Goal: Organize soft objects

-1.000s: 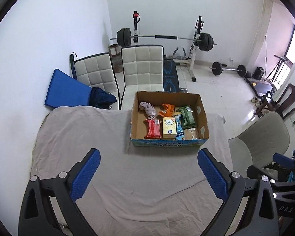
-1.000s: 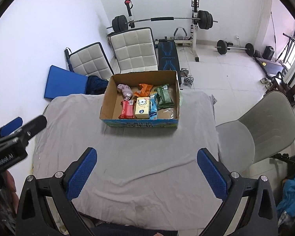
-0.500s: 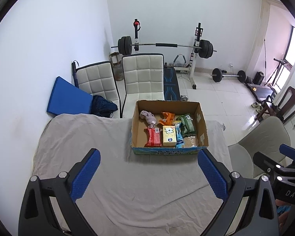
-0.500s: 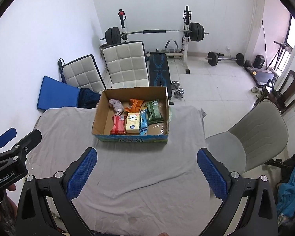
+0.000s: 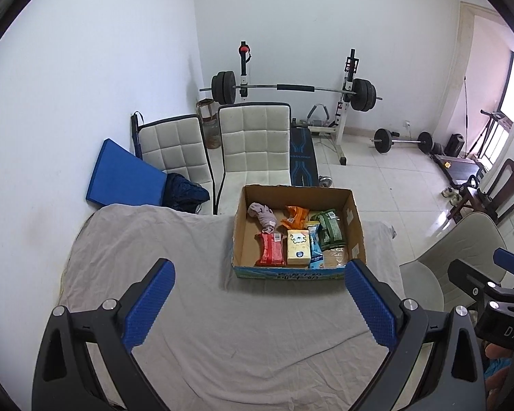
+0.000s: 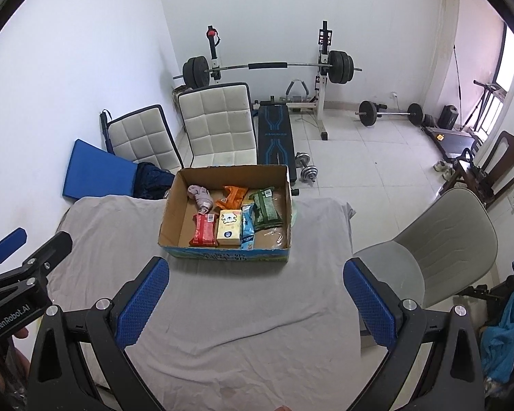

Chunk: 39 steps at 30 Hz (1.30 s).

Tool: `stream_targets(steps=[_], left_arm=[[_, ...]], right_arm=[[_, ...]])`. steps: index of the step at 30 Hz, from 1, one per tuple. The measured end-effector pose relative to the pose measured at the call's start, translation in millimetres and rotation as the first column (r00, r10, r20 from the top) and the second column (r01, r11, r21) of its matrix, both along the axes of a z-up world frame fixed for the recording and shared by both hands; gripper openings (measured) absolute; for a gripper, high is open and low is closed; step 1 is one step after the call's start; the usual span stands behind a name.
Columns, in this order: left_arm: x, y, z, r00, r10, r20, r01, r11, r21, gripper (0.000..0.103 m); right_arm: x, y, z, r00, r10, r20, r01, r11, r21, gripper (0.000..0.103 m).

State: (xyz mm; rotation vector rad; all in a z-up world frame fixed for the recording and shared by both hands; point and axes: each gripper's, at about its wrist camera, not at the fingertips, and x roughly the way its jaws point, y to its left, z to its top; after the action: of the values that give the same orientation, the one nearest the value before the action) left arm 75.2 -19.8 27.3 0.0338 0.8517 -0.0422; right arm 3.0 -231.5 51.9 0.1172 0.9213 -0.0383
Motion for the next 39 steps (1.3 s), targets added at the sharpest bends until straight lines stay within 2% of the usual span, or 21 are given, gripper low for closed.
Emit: stream_targets(steps=[19, 39], left_arm=[[-8, -3, 10, 1.0, 0.007, 0.03, -0.007, 1.0, -0.005, 0.102], [-8, -5, 10, 1.0, 0.001, 0.026, -0.001, 1.0, -0.005, 0.102]], right_arm=[[-13, 7, 7, 1.0, 0.013, 0.021, -0.013, 1.0, -0.012, 0.103], [-8, 6, 11, 0.999, -0.006, 0.032, 0.007, 0.999, -0.033, 0.103]])
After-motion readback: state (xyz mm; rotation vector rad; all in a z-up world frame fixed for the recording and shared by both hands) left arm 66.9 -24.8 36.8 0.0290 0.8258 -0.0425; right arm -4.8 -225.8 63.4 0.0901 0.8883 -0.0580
